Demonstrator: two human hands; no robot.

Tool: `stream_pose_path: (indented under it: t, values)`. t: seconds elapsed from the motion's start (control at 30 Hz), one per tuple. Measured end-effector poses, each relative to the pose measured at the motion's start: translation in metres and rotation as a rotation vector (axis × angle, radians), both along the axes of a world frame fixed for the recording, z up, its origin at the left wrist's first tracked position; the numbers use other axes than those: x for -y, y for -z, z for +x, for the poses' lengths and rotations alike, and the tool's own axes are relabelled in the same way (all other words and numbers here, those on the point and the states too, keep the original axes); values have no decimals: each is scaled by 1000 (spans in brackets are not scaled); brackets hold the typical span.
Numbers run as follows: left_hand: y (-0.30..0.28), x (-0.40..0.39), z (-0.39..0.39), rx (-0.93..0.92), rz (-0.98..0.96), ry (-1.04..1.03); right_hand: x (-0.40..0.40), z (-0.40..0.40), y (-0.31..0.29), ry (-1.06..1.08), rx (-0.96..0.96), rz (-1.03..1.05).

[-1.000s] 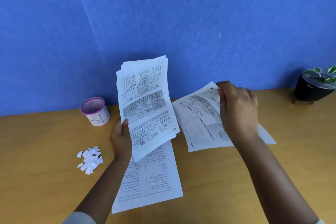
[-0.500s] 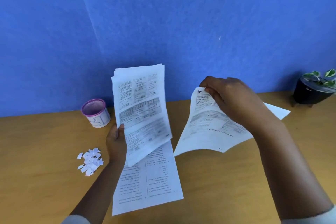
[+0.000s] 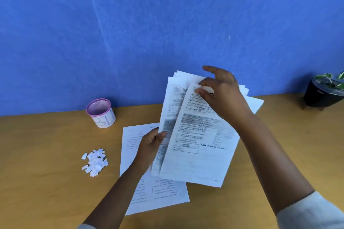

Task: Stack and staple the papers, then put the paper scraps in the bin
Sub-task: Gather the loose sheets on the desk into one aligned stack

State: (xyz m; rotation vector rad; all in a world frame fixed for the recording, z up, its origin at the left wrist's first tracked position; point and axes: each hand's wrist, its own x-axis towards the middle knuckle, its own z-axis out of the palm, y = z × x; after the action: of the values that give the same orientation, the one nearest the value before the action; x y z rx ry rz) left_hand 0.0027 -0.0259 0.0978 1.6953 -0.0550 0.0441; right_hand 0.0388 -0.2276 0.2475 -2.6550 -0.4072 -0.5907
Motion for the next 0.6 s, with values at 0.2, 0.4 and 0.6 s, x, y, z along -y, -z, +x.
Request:
stream_pose_path:
  t: [0.2, 0.4, 0.6]
  values:
    - [3, 5, -7, -38, -38, 45, 0, 11, -5, -29, -78, 112]
    - [-14, 18, -3, -30, -27, 126, -9, 11, -6, -141, -65, 71]
    - [-19, 22, 8, -43, -192, 6, 2, 3, 7, -71, 158, 223]
